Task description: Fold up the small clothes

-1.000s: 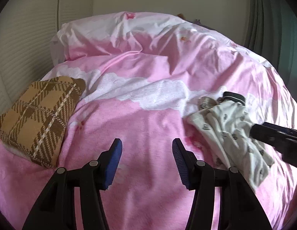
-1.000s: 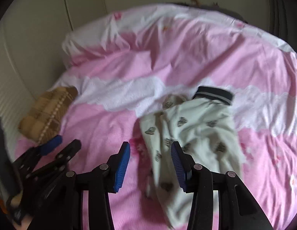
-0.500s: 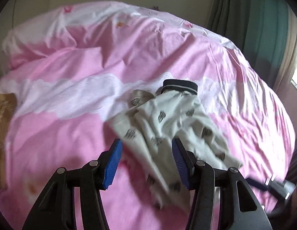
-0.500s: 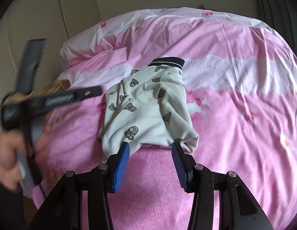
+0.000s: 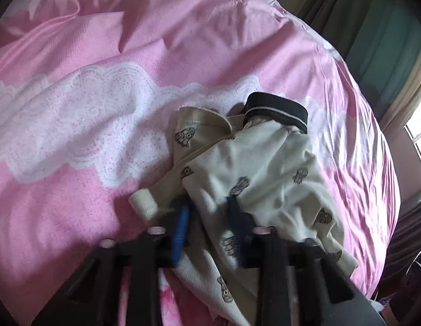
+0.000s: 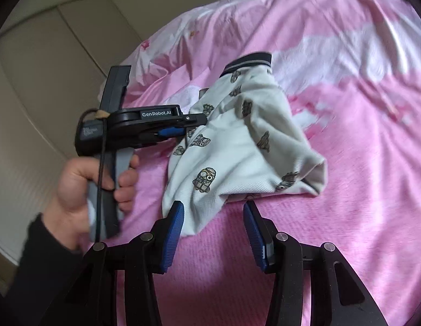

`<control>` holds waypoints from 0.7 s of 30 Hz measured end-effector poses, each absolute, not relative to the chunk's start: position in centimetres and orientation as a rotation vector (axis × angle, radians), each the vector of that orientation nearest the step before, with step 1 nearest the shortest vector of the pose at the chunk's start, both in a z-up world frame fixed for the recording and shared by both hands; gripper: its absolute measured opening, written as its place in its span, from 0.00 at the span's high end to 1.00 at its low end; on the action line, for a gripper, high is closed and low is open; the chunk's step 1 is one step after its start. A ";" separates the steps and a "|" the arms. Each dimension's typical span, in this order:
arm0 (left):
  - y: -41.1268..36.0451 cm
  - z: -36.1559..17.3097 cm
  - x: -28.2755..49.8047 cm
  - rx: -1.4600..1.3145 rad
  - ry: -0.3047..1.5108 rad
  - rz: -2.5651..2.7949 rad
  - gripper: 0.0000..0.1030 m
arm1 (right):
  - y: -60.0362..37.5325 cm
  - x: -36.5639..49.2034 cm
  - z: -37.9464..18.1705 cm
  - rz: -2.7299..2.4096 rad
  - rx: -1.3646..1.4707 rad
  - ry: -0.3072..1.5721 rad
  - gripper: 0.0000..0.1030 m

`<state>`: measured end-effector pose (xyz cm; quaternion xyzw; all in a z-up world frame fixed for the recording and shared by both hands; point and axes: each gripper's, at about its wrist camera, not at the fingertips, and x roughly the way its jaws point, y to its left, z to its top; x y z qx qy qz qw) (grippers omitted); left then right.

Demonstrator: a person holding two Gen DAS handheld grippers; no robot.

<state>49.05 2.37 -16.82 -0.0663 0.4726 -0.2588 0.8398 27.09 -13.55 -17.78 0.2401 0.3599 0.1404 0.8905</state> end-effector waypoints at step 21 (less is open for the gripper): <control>2.7 -13.6 49.8 0.064 0.896 -0.518 0.72 | -10.5 28.9 -20.0 0.354 0.576 0.774 0.92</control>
